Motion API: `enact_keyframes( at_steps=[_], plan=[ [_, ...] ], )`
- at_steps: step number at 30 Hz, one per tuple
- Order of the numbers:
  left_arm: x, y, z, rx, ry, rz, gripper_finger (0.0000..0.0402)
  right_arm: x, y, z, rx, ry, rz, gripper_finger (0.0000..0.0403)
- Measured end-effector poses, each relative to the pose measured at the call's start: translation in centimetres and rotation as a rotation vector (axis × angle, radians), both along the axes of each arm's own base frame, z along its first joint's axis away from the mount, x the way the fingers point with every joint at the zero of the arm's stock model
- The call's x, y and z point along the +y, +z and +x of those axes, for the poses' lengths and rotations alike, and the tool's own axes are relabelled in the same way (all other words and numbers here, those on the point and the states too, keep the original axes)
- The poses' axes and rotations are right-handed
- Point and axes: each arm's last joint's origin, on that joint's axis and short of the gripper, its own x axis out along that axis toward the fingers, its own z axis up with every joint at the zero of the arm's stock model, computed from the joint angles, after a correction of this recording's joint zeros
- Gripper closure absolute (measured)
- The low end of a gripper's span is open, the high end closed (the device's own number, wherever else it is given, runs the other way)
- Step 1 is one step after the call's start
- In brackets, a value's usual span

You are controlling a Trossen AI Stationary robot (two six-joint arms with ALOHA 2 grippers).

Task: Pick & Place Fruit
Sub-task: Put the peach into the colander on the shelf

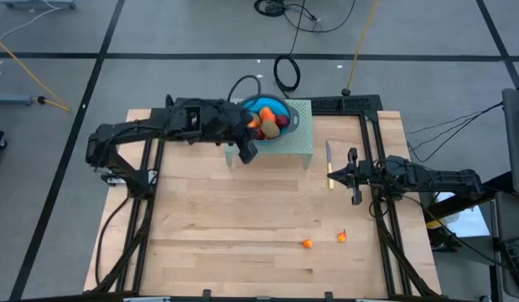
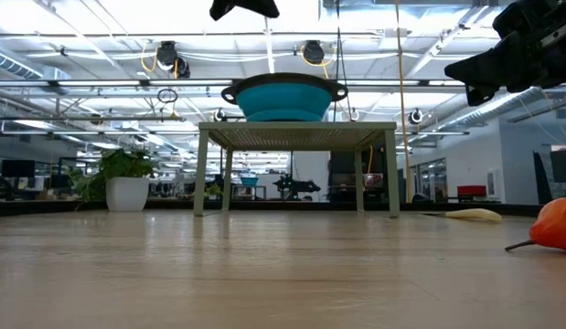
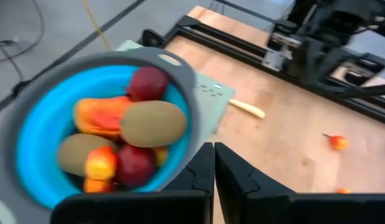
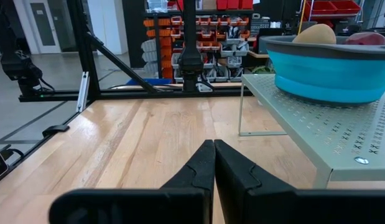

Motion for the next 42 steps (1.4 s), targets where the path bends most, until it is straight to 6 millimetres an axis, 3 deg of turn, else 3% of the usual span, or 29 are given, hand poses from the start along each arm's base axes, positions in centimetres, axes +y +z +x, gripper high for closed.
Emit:
enact_keyframes(
  at_steps=[13, 27, 32, 42],
  plan=[
    [-6.1, -0.3, 0.2, 0.0, -0.095, -0.016, 0.0399, 0.0, -0.1, 0.0, 0.008, 0.0, 0.11, 0.0399],
    [-9.2, -3.9, 0.1, 0.022, -0.136, -0.039, 0.04, 0.0, -0.6, 0.0, 0.06, -0.002, 0.114, 0.0399],
    [-9.4, -5.3, -1.1, -0.034, -0.15, -0.053, 0.0397, 0.2, -0.9, 0.0, 0.092, 0.05, 0.118, 0.0399],
    [-8.5, -7.6, -7.0, -0.201, -0.155, -0.086, 0.04, 0.5, -0.8, 0.2, 0.095, 0.151, 0.121, 0.0399]
  ],
)
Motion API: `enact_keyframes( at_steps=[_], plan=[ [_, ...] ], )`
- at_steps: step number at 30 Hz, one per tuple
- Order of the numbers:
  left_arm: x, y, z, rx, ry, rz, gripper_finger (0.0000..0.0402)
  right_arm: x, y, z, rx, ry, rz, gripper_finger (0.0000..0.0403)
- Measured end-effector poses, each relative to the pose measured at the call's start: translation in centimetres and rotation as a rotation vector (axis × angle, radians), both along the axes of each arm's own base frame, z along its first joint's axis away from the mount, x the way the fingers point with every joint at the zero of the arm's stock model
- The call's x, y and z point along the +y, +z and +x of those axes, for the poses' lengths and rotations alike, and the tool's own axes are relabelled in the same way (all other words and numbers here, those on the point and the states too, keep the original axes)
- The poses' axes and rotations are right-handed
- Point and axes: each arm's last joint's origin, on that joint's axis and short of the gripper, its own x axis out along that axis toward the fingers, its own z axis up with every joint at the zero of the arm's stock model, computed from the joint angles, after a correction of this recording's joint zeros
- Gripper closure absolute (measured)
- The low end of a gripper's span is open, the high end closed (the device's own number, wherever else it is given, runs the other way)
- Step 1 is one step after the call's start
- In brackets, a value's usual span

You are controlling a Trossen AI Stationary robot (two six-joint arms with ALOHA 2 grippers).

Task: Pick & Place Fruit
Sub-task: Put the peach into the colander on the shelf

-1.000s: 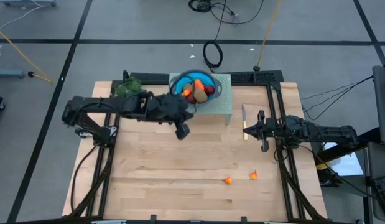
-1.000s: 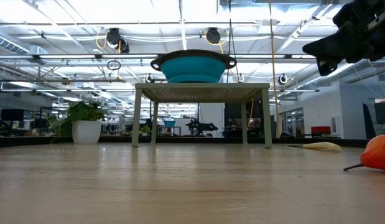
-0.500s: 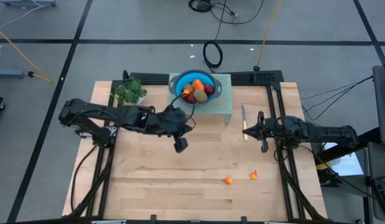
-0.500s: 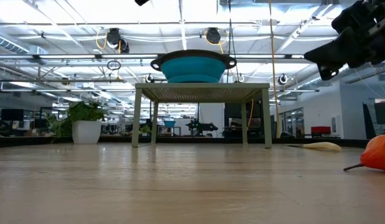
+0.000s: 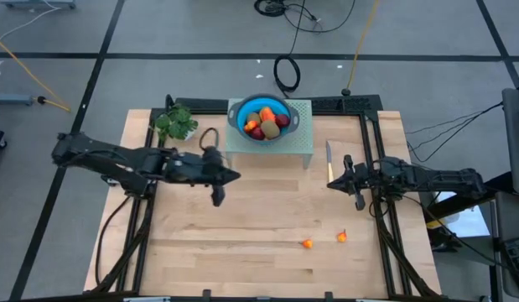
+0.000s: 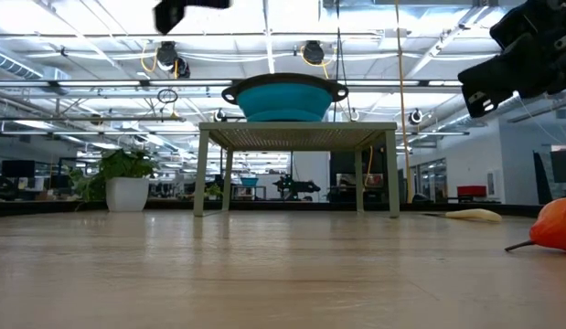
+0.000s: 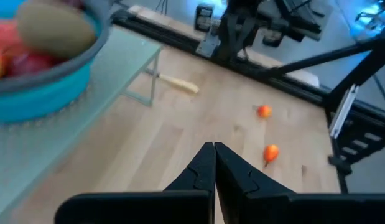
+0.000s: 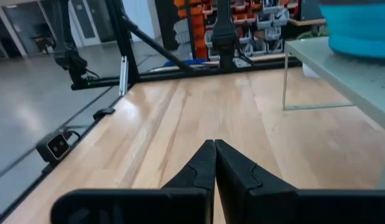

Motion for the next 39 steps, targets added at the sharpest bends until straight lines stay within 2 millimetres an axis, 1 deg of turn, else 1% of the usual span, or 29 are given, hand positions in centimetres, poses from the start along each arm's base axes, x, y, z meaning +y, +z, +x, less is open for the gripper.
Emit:
enact_keyframes(
  at_steps=[1, 3, 5, 8, 13, 19, 24, 28, 31, 39],
  plan=[
    [0.1, -0.4, -0.7, -0.003, 0.003, -0.005, 0.0399, 0.0, 0.0, 0.0, 0.002, 0.001, -0.004, 0.0399],
    [0.3, -0.5, -1.6, -0.066, 0.004, -0.017, 0.0397, 0.0, -0.1, 0.1, 0.004, 0.002, -0.02, 0.0399],
    [0.5, -1.4, -2.7, -0.071, 0.001, -0.02, 0.0399, 0.0, 0.1, 0.2, -0.014, 0.002, -0.029, 0.0399],
    [0.7, -1.9, -4.0, -0.112, -0.011, -0.031, 0.0398, 0.0, 0.4, 0.4, -0.047, 0.002, -0.031, 0.0399],
    [0.9, -2.9, -6.2, -0.133, -0.047, 0.013, 0.04, 0.0, 1.0, 0.8, -0.1, 0.006, -0.031, 0.0399],
    [1.3, -3.7, -8.4, -0.178, -0.071, 0.046, 0.0393, 0.6, 1.0, 1.5, -0.092, 0.055, -0.02, 0.0399],
    [1.7, -4.9, -10.1, -0.196, -0.072, 0.049, 0.04, 1.3, 1.3, 2.1, -0.056, 0.107, 0.004, 0.0399],
    [1.9, -6.4, -11.3, -0.206, -0.058, 0.026, 0.0393, 1.9, 2.7, 2.7, -0.052, 0.145, -0.003, 0.0402],
    [2.1, -7.5, -12.1, -0.212, -0.041, 0.001, 0.0397, 2.3, 4.0, 3.2, -0.052, 0.174, -0.025, 0.0402],
    [2.3, -9.2, -13.3, -0.228, -0.032, -0.017, 0.0394, 4.1, 7.1, 4.8, 0.059, 0.278, -0.04, 0.0402]
  ],
)
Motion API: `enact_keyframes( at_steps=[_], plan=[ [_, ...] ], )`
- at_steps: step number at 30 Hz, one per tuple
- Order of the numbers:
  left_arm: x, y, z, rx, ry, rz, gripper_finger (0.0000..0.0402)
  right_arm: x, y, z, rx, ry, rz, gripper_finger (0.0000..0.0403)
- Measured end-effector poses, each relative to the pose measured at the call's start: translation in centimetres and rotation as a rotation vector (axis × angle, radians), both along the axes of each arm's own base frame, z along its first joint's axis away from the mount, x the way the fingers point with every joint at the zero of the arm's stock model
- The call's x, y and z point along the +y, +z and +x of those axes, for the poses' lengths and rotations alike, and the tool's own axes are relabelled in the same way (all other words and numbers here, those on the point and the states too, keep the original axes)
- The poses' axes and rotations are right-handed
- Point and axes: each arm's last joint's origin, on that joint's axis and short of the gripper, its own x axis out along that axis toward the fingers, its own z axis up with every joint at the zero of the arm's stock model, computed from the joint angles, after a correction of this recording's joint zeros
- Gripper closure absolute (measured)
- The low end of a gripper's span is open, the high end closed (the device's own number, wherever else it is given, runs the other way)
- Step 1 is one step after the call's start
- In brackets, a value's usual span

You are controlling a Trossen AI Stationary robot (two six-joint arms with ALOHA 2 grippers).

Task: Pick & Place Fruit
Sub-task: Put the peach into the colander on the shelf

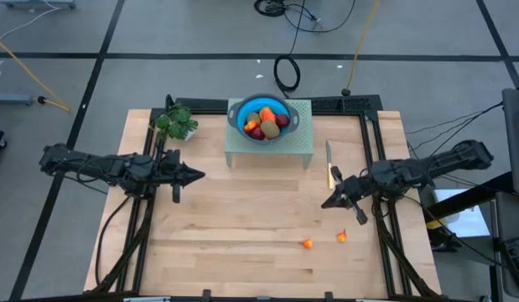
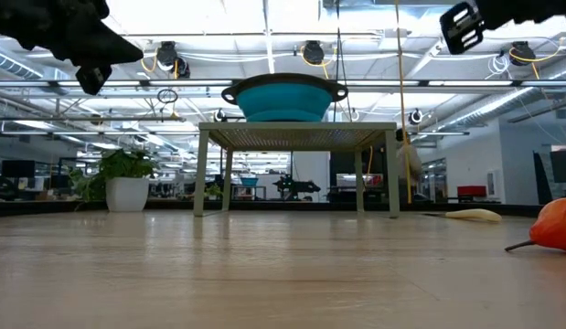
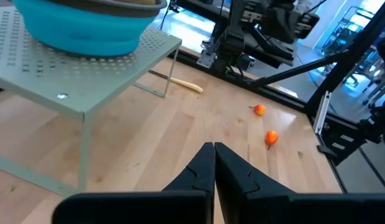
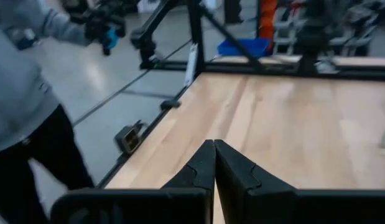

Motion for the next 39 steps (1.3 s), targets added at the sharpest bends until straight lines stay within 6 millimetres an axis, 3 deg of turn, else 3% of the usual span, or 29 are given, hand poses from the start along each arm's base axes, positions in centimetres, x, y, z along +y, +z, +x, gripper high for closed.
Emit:
enact_keyframes(
  at_steps=[18, 26, 39],
  plan=[
    [0.2, -0.6, -0.8, -0.026, -0.009, 0.051, 0.0393, 6.9, 3.0, 3.3, 0.443, 0.244, -0.195, 0.0403],
    [0.2, -0.6, -0.8, -0.025, -0.009, 0.056, 0.0391, 9.2, 3.2, 3.9, 0.588, 0.313, -0.281, 0.0403],
    [0.2, -0.6, -0.8, -0.025, -0.008, 0.054, 0.0391, 11.1, 2.2, 3.7, 0.738, 0.339, -0.315, 0.0403]
  ],
)
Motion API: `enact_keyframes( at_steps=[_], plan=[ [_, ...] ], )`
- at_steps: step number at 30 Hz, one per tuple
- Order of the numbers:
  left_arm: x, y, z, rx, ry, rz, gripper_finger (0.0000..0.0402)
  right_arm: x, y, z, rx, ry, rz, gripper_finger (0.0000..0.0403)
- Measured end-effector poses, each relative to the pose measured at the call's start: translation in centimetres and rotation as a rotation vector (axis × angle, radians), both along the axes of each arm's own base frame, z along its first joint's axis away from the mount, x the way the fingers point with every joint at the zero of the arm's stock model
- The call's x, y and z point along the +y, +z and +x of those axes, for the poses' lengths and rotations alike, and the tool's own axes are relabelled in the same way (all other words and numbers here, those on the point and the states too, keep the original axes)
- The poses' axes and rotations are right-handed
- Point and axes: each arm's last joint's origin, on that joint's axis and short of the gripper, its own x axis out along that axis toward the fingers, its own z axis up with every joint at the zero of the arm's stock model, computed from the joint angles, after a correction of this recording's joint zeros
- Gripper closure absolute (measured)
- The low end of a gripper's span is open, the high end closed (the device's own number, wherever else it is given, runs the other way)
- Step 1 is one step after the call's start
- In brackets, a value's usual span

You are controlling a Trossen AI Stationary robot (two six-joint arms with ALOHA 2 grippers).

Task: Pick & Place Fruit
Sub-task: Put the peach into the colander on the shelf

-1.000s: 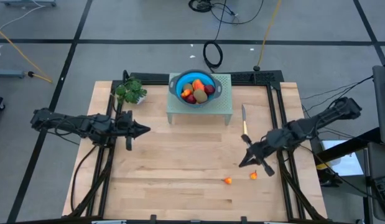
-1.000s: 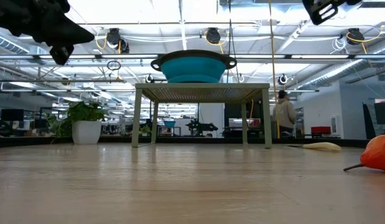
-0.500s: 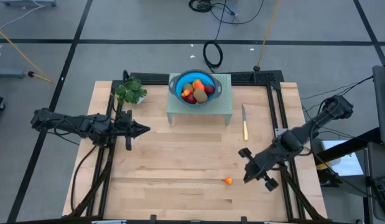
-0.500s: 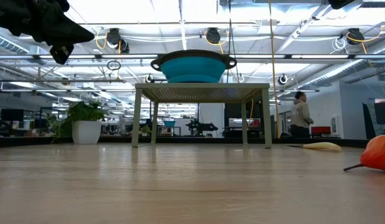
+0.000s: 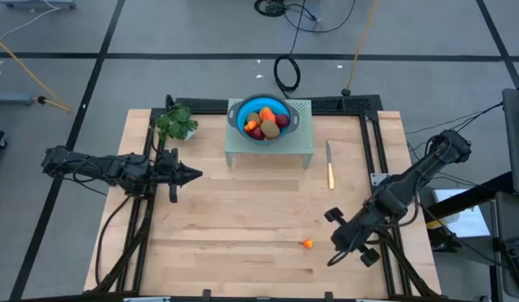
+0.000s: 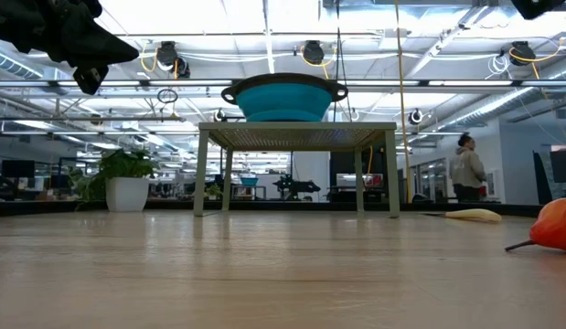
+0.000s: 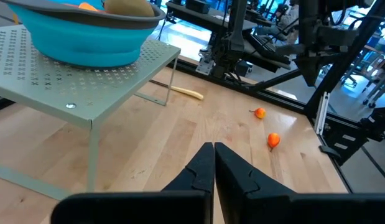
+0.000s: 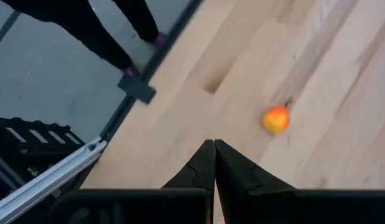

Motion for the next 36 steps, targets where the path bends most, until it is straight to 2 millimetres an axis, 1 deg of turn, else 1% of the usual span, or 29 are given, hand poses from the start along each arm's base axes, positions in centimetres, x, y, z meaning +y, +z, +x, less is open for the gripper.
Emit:
enact_keyframes(
  at_steps=[4, 6, 11, 16, 18, 25, 28, 31, 36],
  plan=[
    [0.0, 0.0, 0.0, -0.001, 0.009, -0.002, 0.04, -0.2, -0.4, -0.4, 0.077, -0.045, -0.018, 0.0403],
    [0.0, 0.0, 0.0, -0.001, 0.016, 0.0, 0.0397, -0.4, -0.5, -0.6, 0.105, -0.055, -0.034, 0.0403],
    [0.1, 0.0, 0.0, -0.002, 0.029, -0.004, 0.0388, -0.5, -0.7, -1.1, 0.189, -0.013, -0.014, 0.0403],
    [0.1, 0.0, 0.0, -0.001, 0.03, -0.006, 0.0397, -0.7, -1.0, -1.4, 0.246, -0.008, -0.036, 0.0403],
    [0.1, 0.0, 0.0, -0.002, 0.03, -0.008, 0.04, -0.7, -1.2, -1.4, 0.262, -0.009, -0.049, 0.0403],
    [0.1, 0.0, 0.0, -0.003, 0.051, -0.013, 0.0391, -0.4, -2.7, -0.9, 0.357, -0.032, -0.118, 0.0403],
    [0.2, 0.0, 0.0, -0.004, 0.057, -0.013, 0.0399, -0.4, -2.9, -0.7, 0.371, -0.053, -0.123, 0.0403],
    [0.2, 0.0, 0.0, -0.004, 0.058, -0.015, 0.0397, -0.5, -3.0, -0.6, 0.349, -0.077, -0.151, 0.04],
    [0.2, 0.0, 0.0, -0.006, 0.06, -0.026, 0.0388, -0.6, -3.0, -0.5, 0.321, -0.125, -0.187, 0.037]
  ],
)
